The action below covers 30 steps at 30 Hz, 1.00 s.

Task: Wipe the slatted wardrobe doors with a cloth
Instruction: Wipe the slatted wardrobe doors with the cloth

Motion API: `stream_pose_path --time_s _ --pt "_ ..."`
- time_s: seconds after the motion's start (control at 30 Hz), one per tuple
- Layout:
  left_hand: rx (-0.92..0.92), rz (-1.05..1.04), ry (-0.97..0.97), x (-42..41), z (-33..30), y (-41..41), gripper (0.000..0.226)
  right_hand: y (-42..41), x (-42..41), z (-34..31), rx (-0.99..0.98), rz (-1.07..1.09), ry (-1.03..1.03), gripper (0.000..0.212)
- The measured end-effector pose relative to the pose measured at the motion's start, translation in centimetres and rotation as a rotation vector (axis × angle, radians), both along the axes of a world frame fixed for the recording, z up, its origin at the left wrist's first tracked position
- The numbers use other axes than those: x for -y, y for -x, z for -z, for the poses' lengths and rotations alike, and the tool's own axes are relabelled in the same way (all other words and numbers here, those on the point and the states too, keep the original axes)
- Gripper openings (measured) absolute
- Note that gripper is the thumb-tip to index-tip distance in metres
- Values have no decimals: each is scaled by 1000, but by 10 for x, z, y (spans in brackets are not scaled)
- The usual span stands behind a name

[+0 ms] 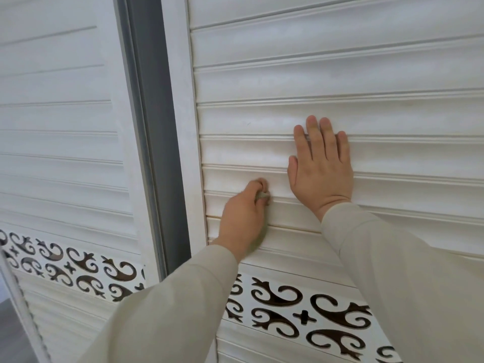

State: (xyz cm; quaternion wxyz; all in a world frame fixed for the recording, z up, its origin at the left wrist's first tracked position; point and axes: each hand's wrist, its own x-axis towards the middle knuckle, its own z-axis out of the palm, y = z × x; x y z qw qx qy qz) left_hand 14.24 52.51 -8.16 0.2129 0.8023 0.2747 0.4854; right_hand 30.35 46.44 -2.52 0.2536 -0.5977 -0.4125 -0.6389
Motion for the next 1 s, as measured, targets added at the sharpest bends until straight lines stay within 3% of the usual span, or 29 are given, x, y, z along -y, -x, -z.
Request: stream_pose_path --time_s 0.1,0.27,0.33,0.43,0.5,0.57,0.67,0.73,0.83,0.87,0.93,0.97,1.0 --pt "22 -68 48 -14 3 11 22 2 1 0 5 -7 6 52" --pt "254 -346 236 -41 -2 35 18 5 -1 1 -1 0 -1 52" --pt "210 -442 127 -32 -3 29 21 5 -3 1 -7 -3 -1 52" --pt "71 -246 -137 -4 10 0 24 6 -6 2 -10 -15 -10 52" --pt "-91 -132 -346 9 23 -18 40 6 -7 2 3 -11 -33 51" --pt "-188 -175 -429 2 28 -17 56 5 -7 2 13 -9 -37 51" --pt "-290 -279 -222 -24 32 9 78 6 -7 3 6 -7 -16 52" --pt "-179 -352 -37 -34 34 27 83 6 -8 3 1 -2 -9 52" --pt "-24 -342 135 -33 38 34 70 9 -11 3 0 7 -7 52" --pt "-57 -316 132 -32 40 34 63 9 -12 3 1 7 -9 52" --pt "-334 -337 -72 -23 55 29 50 10 -13 3 5 5 -15 52" --pt "-457 -306 -89 -17 65 27 51 10 -14 4 9 9 -19 52" --pt "-449 -249 -32 -16 77 26 62 10 -14 4 11 14 -24 51"
